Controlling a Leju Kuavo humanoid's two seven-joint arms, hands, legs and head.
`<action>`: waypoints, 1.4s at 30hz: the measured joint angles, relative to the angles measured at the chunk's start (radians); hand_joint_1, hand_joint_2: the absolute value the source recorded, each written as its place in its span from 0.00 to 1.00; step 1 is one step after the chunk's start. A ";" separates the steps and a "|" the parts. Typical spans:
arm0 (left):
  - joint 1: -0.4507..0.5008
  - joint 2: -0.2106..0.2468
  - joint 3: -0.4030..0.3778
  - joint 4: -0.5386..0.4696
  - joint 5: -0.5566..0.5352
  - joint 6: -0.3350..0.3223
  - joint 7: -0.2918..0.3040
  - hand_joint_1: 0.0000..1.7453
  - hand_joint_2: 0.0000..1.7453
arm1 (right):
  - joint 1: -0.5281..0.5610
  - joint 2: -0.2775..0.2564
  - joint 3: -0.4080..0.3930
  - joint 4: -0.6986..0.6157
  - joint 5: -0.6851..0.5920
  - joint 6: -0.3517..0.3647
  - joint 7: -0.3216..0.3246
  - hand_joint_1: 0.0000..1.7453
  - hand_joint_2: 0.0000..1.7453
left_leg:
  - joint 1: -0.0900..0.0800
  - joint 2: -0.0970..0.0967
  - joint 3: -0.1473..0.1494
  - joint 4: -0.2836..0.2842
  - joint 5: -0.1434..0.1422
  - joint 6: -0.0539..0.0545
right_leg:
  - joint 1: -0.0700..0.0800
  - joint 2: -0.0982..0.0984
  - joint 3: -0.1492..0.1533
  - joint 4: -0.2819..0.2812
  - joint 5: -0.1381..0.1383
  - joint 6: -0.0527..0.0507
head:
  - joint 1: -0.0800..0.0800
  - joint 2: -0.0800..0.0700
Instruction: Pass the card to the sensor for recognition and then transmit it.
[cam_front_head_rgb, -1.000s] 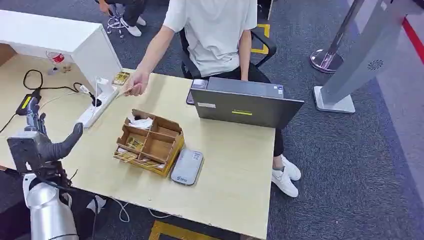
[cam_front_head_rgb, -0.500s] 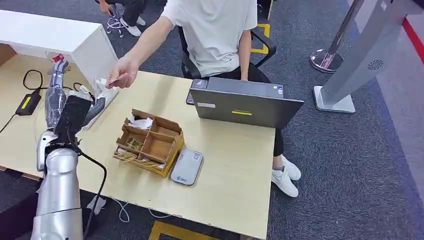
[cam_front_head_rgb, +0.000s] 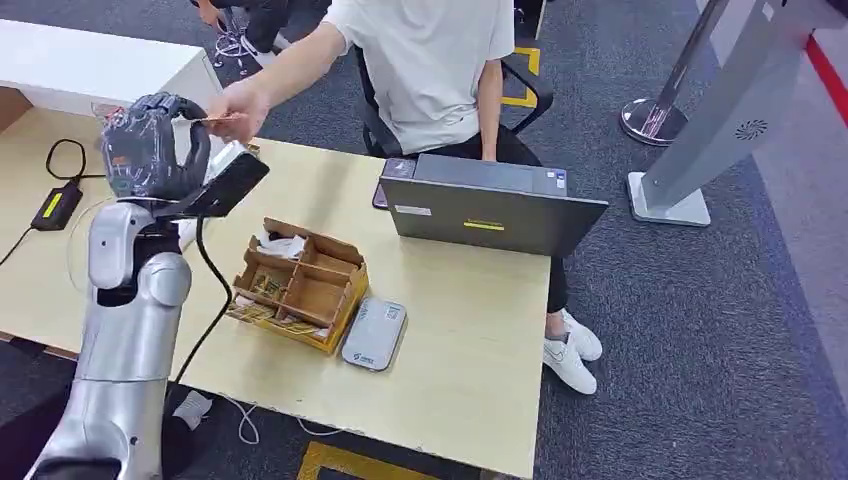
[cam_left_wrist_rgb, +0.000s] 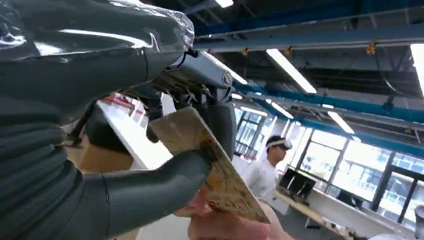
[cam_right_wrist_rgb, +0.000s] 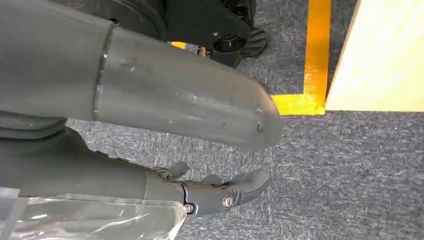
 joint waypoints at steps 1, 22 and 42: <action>-0.012 0.006 -0.020 0.003 -0.029 0.009 0.013 1.00 1.00 | -0.001 0.000 0.002 0.001 0.002 0.002 0.002 0.00 0.00 | 0.000 0.000 0.000 0.000 0.000 0.000 | 0.000 0.000 0.000 0.000 0.000 0.000 | 0.000 0.000; 0.048 -0.053 -0.234 -0.068 -0.333 0.123 0.059 1.00 1.00 | -0.009 0.001 -0.001 0.008 0.036 0.022 0.028 0.00 0.00 | 0.000 0.000 0.000 0.000 0.000 0.000 | 0.000 0.000 0.002 0.000 0.000 0.000 | 0.000 0.000; 0.352 -0.085 -0.421 -0.155 -0.298 -0.099 0.054 1.00 1.00 | 0.007 0.001 -0.069 0.011 0.003 0.028 0.002 0.00 0.00 | 0.000 0.000 -0.001 0.000 0.000 0.000 | 0.000 -0.001 0.002 0.000 0.000 0.000 | 0.000 0.000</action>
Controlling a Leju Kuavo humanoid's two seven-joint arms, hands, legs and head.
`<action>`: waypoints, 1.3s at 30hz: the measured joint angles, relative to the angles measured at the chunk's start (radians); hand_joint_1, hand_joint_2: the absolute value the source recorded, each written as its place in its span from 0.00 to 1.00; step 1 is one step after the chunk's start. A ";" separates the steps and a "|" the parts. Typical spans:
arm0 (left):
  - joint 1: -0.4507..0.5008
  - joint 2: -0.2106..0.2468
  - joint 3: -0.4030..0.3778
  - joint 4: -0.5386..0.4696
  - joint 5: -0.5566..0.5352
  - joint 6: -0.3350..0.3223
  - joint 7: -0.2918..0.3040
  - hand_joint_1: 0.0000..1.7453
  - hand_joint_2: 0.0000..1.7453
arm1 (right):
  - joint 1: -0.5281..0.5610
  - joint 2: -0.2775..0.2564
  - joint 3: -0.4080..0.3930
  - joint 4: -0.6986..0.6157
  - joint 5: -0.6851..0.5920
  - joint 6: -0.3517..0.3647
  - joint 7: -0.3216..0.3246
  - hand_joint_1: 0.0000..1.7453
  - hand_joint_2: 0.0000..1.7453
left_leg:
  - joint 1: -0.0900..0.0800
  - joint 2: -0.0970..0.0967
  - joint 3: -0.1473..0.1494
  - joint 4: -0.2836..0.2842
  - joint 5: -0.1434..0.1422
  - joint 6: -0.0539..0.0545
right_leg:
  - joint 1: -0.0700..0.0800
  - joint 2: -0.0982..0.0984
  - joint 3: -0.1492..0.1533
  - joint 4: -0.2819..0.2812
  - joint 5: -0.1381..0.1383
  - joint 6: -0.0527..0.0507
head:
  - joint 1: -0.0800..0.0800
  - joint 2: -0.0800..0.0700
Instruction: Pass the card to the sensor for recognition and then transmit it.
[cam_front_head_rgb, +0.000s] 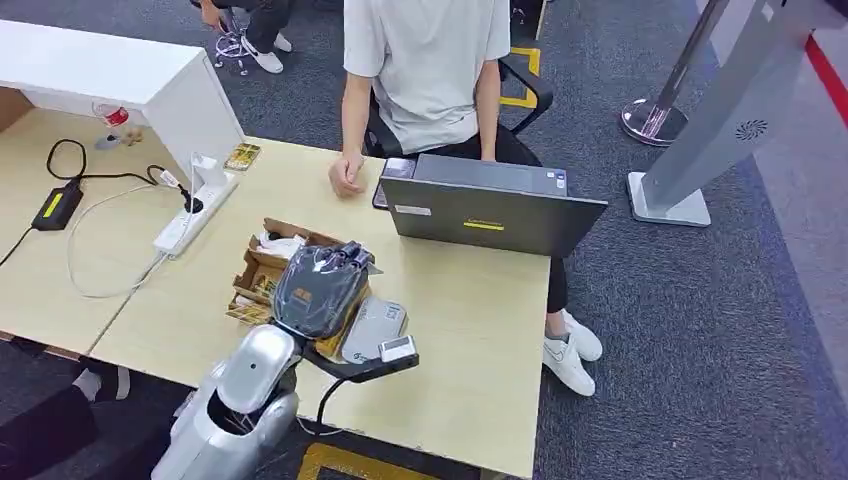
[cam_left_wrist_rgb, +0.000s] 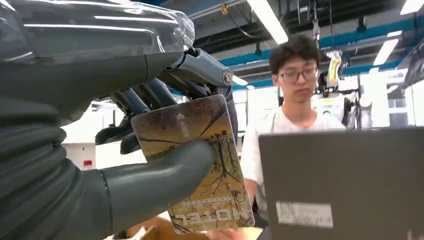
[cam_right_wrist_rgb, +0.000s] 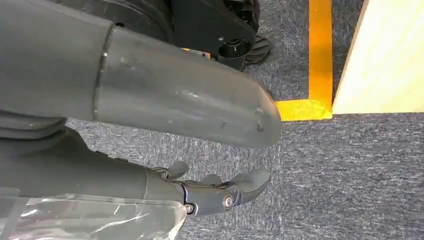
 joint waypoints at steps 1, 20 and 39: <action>0.001 0.000 -0.003 0.011 -0.003 0.000 0.001 1.00 1.00 | 0.000 0.000 0.000 0.000 0.005 0.001 0.000 0.00 0.00 | 0.000 0.000 0.000 0.000 0.000 0.000 | 0.000 0.000 0.000 0.000 0.000 0.000 | 0.000 0.000; -0.002 -0.018 -0.011 0.219 -0.029 -0.008 0.008 1.00 1.00 | -0.007 0.000 -0.003 0.000 0.021 0.015 0.016 0.00 0.00 | 0.000 0.000 0.000 0.000 0.000 0.000 | 0.000 0.000 0.000 0.000 0.000 0.000 | 0.000 0.000; 0.017 -0.019 -0.055 0.293 -0.002 -0.049 -0.031 1.00 1.00 | -0.010 0.000 -0.021 0.000 0.023 0.027 0.031 0.00 0.00 | 0.000 0.000 0.000 0.000 0.000 0.000 | 0.000 0.000 0.000 0.000 0.000 0.000 | 0.000 0.000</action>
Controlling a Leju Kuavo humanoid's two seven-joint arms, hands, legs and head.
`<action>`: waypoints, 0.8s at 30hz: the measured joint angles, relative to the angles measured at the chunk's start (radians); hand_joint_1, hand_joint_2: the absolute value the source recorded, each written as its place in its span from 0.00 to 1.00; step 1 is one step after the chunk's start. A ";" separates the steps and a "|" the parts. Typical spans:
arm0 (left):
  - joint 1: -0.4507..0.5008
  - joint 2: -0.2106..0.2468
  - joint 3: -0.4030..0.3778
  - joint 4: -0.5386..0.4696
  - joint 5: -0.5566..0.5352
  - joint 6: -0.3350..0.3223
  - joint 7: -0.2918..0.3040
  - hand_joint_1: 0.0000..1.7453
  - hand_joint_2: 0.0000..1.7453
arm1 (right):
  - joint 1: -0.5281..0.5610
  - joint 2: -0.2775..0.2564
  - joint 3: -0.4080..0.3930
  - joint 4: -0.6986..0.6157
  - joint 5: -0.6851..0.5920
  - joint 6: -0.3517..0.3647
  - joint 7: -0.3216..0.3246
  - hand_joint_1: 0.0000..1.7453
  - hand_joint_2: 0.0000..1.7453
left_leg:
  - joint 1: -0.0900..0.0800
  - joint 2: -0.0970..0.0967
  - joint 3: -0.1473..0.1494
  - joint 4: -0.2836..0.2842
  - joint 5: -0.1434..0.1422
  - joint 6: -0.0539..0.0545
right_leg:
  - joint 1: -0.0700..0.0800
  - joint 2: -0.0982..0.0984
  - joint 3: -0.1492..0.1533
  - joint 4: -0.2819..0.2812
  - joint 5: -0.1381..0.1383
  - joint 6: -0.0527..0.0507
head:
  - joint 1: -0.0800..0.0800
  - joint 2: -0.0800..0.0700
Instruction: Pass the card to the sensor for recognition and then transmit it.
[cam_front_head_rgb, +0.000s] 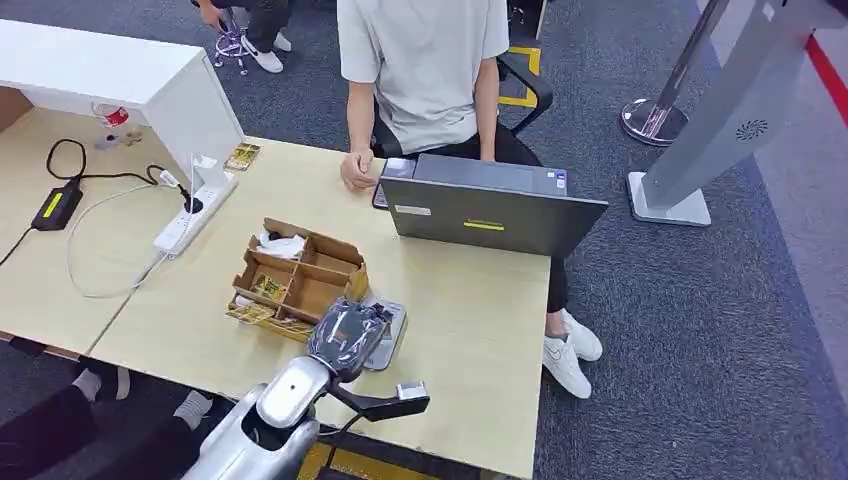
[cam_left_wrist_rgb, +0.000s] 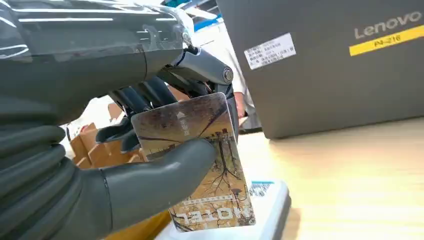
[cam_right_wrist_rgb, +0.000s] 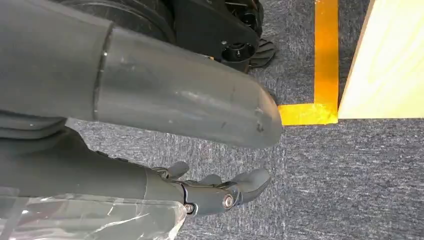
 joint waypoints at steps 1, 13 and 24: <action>0.001 0.000 -0.003 0.001 0.002 -0.002 0.000 1.00 1.00 | 0.000 0.000 -0.001 0.000 0.000 0.000 0.000 0.00 0.00 | 0.000 0.000 0.000 0.000 0.000 0.000 | 0.000 0.000 0.000 0.000 0.000 0.000 | 0.000 0.000; 0.000 -0.009 -0.007 -0.035 0.030 0.120 -0.018 1.00 1.00 | 0.000 0.000 -0.009 0.000 0.006 0.002 0.003 0.00 0.00 | 0.000 0.000 0.000 0.000 0.000 0.000 | 0.000 0.000 0.000 0.000 0.000 0.000 | 0.000 0.000; -0.215 0.016 0.082 -0.250 -0.021 0.133 0.032 1.00 1.00 | 0.000 0.000 -0.008 0.001 0.057 0.004 0.000 0.00 0.00 | 0.000 -0.002 0.000 0.000 0.002 -0.001 | 0.000 -0.002 0.001 0.001 0.001 -0.001 | 0.000 0.000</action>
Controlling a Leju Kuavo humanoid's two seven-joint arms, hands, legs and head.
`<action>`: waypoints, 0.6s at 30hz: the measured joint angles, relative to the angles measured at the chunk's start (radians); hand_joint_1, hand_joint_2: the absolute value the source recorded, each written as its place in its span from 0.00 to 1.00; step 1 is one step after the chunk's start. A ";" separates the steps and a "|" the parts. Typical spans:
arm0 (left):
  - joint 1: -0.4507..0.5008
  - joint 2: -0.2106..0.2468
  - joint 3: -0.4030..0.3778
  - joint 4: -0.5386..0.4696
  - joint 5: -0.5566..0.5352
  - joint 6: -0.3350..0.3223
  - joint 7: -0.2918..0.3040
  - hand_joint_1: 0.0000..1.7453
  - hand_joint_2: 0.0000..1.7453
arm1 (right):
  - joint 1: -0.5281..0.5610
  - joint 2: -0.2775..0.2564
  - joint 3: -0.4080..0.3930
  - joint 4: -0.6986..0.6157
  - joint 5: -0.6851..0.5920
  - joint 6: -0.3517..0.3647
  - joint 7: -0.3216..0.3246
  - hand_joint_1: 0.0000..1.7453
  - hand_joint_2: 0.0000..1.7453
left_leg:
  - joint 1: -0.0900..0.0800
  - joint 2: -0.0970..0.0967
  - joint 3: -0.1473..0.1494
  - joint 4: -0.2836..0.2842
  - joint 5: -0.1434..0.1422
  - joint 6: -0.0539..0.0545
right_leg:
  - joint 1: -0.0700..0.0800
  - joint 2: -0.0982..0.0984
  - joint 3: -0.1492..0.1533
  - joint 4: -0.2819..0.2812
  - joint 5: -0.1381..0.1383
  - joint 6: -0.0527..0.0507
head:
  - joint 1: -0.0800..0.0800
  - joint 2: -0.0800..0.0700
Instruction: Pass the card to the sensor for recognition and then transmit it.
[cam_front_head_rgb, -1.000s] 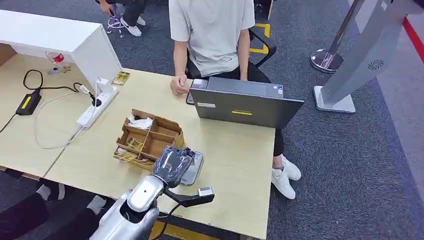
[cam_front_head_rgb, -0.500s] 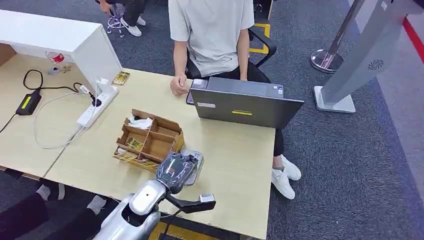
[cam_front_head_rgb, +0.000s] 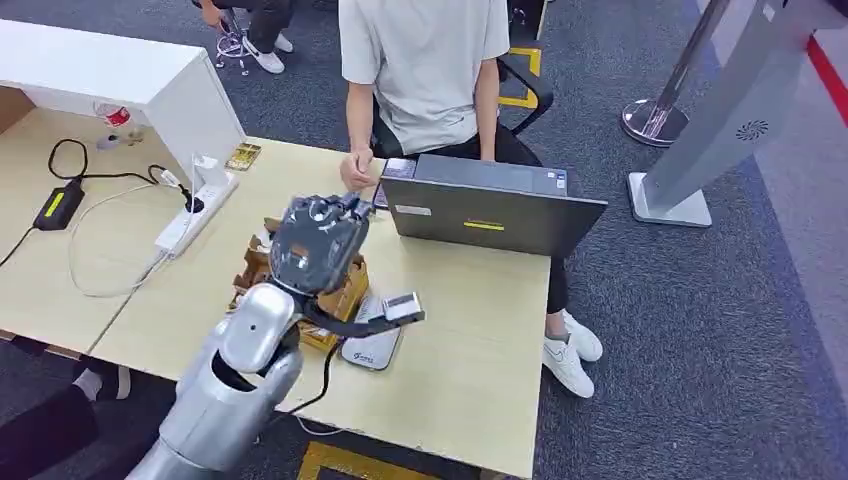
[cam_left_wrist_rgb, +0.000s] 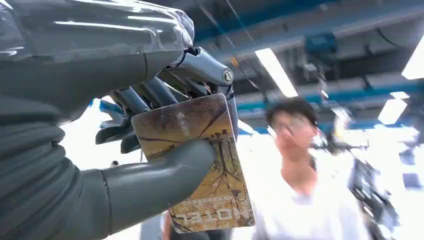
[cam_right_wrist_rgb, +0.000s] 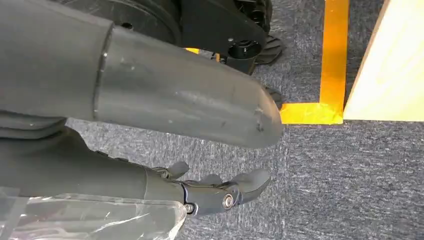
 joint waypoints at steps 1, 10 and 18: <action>-0.027 0.008 0.018 -0.002 -0.005 -0.004 0.007 1.00 1.00 | 0.000 0.000 0.000 0.000 0.003 0.000 0.001 0.00 0.00 | 0.000 0.000 0.000 0.000 0.000 0.000 | 0.000 0.000 0.000 0.000 0.000 0.000 | -0.001 0.000; -0.180 0.106 0.135 0.074 -0.030 -0.001 0.056 1.00 1.00 | -0.003 0.000 0.003 0.001 0.024 0.000 0.018 0.00 0.00 | 0.000 0.000 0.000 0.000 0.000 -0.001 | 0.000 0.001 -0.001 0.001 0.000 0.000 | -0.001 0.000; -0.191 0.129 0.177 0.153 -0.030 0.015 0.079 0.00 1.00 | -0.006 0.000 0.004 0.001 0.031 -0.001 0.021 0.00 0.00 | 0.000 0.000 -0.001 0.000 0.000 -0.001 | 0.000 0.001 -0.001 0.000 0.000 0.000 | -0.002 0.000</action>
